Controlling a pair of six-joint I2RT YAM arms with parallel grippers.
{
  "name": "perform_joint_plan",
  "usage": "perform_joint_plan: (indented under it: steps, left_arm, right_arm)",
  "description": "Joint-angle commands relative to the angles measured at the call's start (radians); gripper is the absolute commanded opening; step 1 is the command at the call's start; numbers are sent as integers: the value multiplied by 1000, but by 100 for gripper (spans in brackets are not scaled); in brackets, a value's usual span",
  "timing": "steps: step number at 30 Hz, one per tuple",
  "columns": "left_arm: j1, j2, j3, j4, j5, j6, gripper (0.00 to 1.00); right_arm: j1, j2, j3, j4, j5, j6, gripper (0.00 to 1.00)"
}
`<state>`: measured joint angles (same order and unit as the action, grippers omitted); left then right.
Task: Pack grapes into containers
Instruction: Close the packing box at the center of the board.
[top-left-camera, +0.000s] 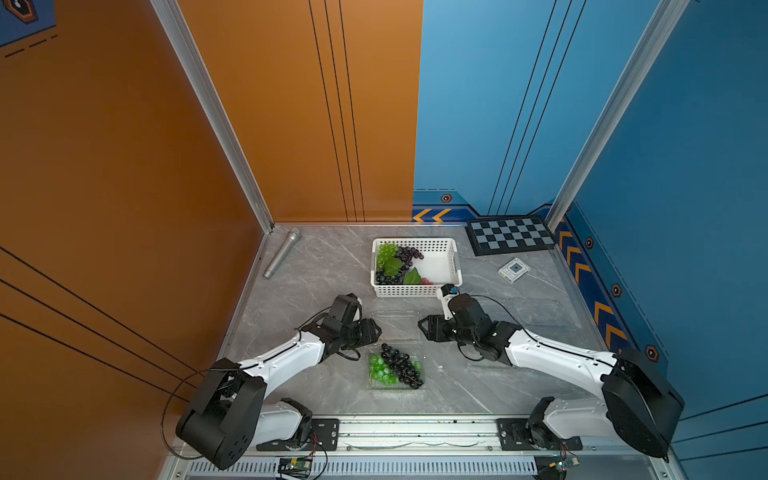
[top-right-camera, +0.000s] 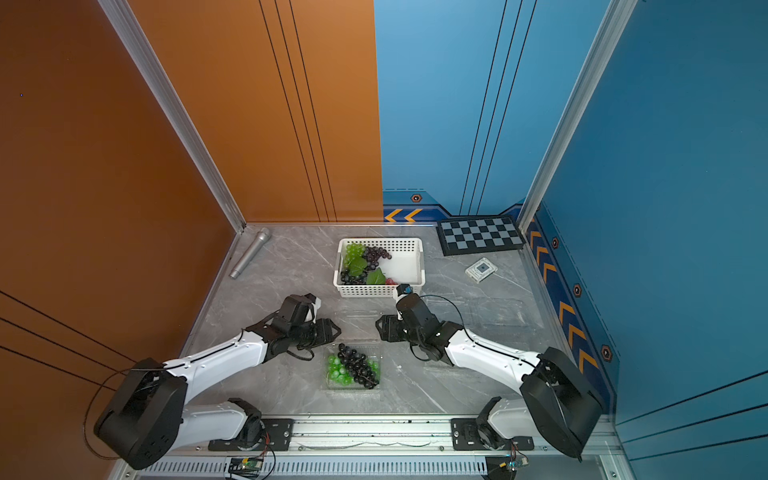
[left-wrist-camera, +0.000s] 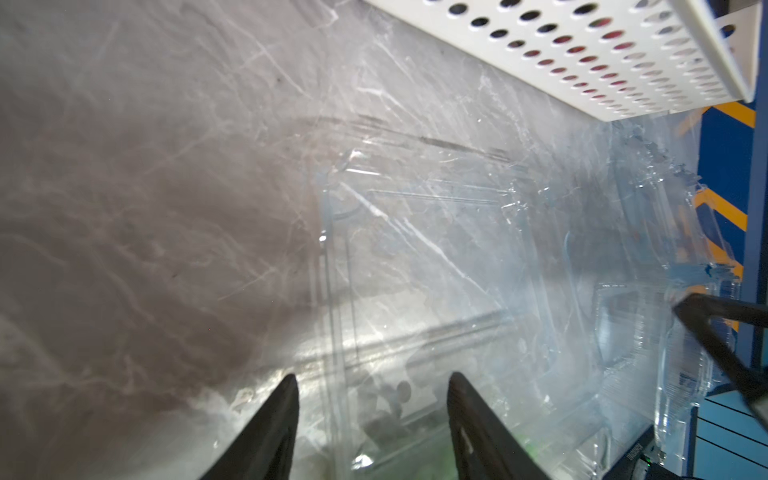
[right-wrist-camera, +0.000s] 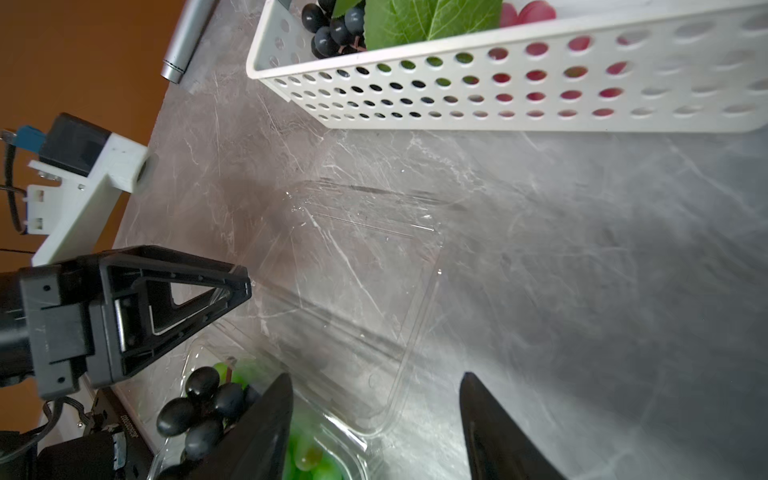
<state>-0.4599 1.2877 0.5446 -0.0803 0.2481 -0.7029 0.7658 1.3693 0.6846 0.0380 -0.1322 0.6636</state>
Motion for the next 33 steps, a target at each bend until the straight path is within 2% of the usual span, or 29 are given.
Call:
perform_joint_plan:
  steps: [1, 6, 18, 23, 31, 33]
  left_arm:
    - [10, 26, 9, 47, 44, 28, 59]
    - [12, 53, 8, 73, 62, 23, 58]
    - [10, 39, 3, 137, 134, -21, 56]
    - [13, 4, 0, 135, 150, -35, 54]
    - [12, -86, 14, 77, 143, -38, 51]
    - [12, -101, 23, 60, 136, -35, 50]
  right_arm:
    - [-15, 74, 39, 59, -77, 33, 65]
    - [-41, 170, 46, 114, -130, 67, 63]
    - [-54, 284, 53, 236, -183, 108, 61]
    - [-49, 264, 38, 265, -183, 116, 57]
    - [-33, 149, 29, 194, -136, 80, 53]
    - [-30, 118, 30, 176, -124, 64, 49]
